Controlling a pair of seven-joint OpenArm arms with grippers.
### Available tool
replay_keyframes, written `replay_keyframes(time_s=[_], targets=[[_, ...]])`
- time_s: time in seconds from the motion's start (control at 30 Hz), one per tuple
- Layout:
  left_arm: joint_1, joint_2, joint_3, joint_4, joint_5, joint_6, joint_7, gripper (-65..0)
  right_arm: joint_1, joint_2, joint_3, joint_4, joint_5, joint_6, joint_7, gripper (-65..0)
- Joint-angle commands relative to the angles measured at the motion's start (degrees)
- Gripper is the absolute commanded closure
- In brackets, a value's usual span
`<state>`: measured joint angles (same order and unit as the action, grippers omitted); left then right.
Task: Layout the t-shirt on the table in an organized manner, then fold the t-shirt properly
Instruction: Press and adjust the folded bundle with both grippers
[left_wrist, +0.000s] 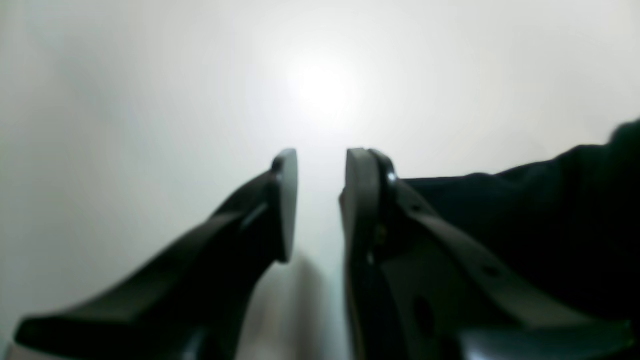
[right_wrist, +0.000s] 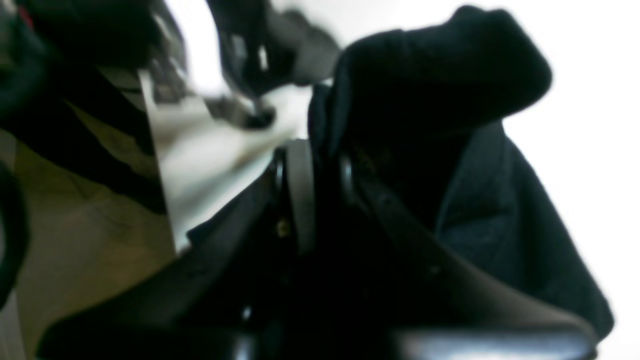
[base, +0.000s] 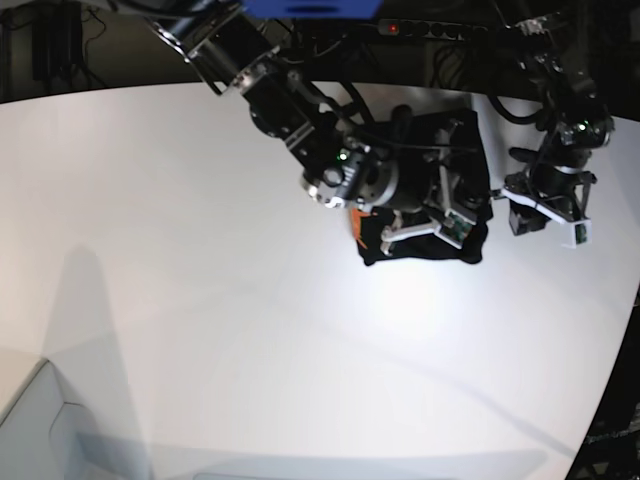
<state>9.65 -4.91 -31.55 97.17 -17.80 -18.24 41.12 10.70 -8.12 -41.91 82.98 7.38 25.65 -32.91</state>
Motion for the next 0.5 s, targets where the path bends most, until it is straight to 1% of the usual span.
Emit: replay_keyframes(time_s=[0.0,0.07,0.13,0.2,0.27,0.47], targets=[[0.77,-1.20,-0.14,2.31,-0.44,-0.27,-0.64,-16.1,1.13,-0.88,0.11,1.11,1.02,0.15,1.92,0.0],[2.00,-2.70,-0.14,3.63,-0.44,-0.27,2.08,-16.1,1.21,-0.88,0.11,1.11,1.02,0.15,2.00,0.0],[2.17,-3.58,-0.14,3.98,-0.44,-0.27,6.66,-16.0,1.48,-0.88,0.11,1.11,1.02,0.15,2.00,0.0],[2.70,-5.16,-0.23,3.63,-0.44,-0.27,9.21,-15.9,1.48,-0.88,0.02,1.11,1.02,0.15,2.00,0.0],[4.37,-6.39,-0.23,2.66,-0.35,-0.27,9.91,-15.8,1.48,-0.88,-0.24,1.11,1.02,0.15,2.00,0.0],[4.64,-7.53,0.03,-4.11,-0.35,-0.18,9.82,-15.8,1.65,-0.88,-0.33,0.93,1.02,0.15,2.00,0.0]])
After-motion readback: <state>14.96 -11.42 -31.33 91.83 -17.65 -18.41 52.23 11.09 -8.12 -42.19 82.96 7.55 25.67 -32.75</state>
